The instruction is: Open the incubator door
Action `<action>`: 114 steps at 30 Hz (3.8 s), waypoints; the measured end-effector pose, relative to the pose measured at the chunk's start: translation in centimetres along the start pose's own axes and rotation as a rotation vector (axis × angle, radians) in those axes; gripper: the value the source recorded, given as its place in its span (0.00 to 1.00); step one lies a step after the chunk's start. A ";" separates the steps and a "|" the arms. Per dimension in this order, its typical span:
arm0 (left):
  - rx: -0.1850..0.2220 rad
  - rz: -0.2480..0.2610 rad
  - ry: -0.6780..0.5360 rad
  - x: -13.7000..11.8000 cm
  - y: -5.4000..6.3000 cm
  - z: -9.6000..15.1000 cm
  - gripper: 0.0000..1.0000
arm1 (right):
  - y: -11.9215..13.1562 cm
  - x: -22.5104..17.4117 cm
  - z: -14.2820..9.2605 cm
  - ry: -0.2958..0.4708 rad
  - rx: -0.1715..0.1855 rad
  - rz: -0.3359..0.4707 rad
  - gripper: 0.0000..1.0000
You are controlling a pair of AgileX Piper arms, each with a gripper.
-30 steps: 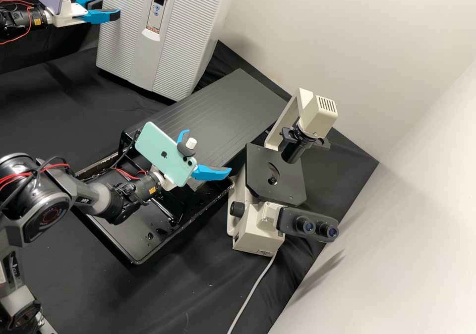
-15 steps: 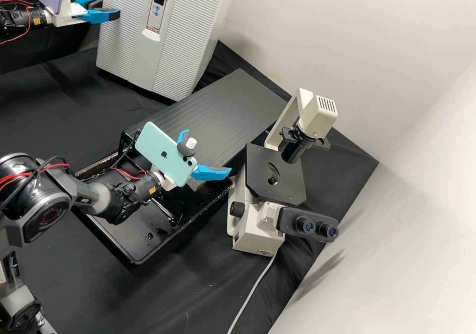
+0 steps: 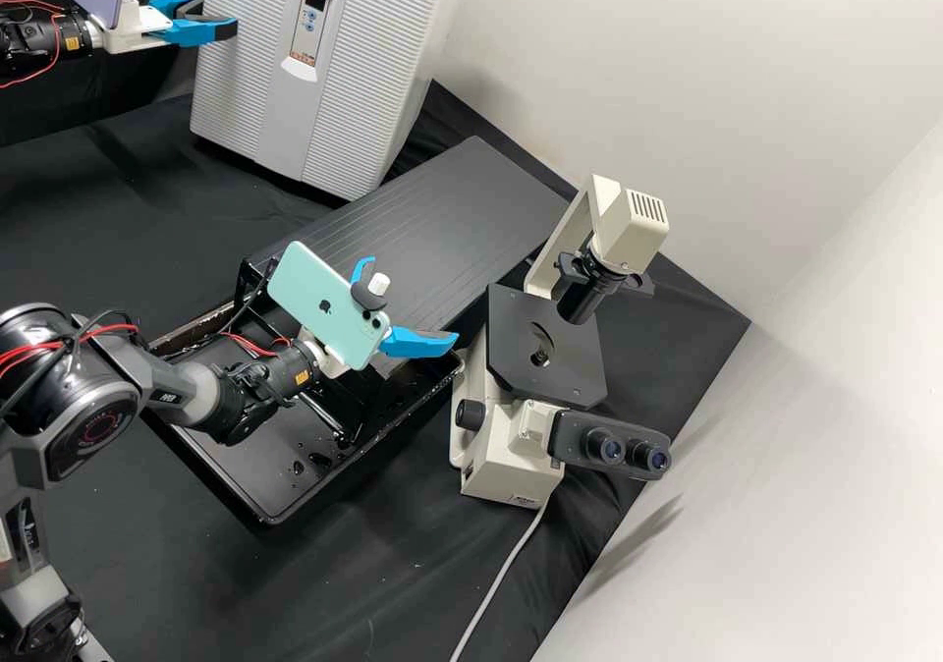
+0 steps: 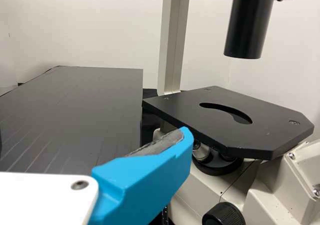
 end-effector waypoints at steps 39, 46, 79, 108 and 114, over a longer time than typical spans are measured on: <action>-0.069 -0.007 -0.057 -4.6 -0.4 2.3 0.00 | 0.0 0.0 0.0 0.000 0.000 0.000 1.00; -0.084 -0.027 -0.090 -6.6 -0.8 3.6 0.00 | 0.0 0.0 0.0 0.000 0.000 0.000 1.00; -0.042 -0.121 -0.577 -12.7 -3.2 12.7 0.00 | 0.0 0.0 0.0 0.000 0.000 0.000 1.00; -0.072 -0.105 -0.548 -12.7 -3.2 12.5 0.00 | 0.0 0.0 0.0 0.000 0.000 0.000 1.00; -0.048 -0.066 -0.497 -13.0 -3.2 12.3 0.00 | 0.0 0.0 0.0 0.000 0.000 0.000 1.00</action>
